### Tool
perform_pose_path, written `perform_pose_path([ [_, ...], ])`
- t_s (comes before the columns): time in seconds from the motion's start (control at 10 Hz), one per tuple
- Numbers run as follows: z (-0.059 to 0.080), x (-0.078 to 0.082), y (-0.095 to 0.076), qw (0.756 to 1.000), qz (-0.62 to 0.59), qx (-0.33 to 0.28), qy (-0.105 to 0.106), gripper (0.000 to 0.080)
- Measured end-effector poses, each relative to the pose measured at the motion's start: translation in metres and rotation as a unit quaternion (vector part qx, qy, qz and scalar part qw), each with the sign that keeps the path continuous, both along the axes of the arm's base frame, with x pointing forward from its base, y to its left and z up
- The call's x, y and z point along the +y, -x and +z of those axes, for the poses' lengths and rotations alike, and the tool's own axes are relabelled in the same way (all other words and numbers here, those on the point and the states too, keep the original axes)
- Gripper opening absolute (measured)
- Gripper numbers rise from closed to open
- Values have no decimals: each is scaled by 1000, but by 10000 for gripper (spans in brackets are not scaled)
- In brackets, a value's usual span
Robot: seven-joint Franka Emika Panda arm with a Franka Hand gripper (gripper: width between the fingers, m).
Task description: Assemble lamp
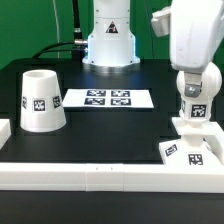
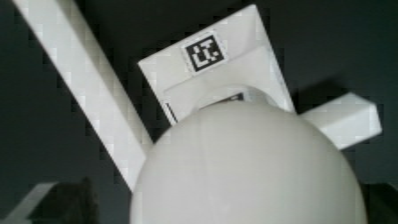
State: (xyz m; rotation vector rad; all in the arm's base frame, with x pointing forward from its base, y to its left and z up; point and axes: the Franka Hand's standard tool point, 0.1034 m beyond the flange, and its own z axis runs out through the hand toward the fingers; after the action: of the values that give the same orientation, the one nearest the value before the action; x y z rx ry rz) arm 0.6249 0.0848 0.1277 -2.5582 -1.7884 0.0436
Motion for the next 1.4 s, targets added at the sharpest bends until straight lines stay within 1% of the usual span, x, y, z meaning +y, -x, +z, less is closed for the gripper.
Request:
perform_pose_path([
  [0.2,-1,3,1,997,73,0,4,699],
  [0.4,-5,8,2,987,161,3,8,699],
  [0.7,-9,6,4,970,245,7,5,699],
  [0.8,-9,6,4,970,245,7,5,699],
  [0.9,-9,5,4,970,243,7,5,597],
  [1.0,-9,5,4,970,243,7,5,576],
  [1.2,-9,5,4,971,240,7,5,576],
  [1.4,-10,5,4,979,206,7,6,576],
])
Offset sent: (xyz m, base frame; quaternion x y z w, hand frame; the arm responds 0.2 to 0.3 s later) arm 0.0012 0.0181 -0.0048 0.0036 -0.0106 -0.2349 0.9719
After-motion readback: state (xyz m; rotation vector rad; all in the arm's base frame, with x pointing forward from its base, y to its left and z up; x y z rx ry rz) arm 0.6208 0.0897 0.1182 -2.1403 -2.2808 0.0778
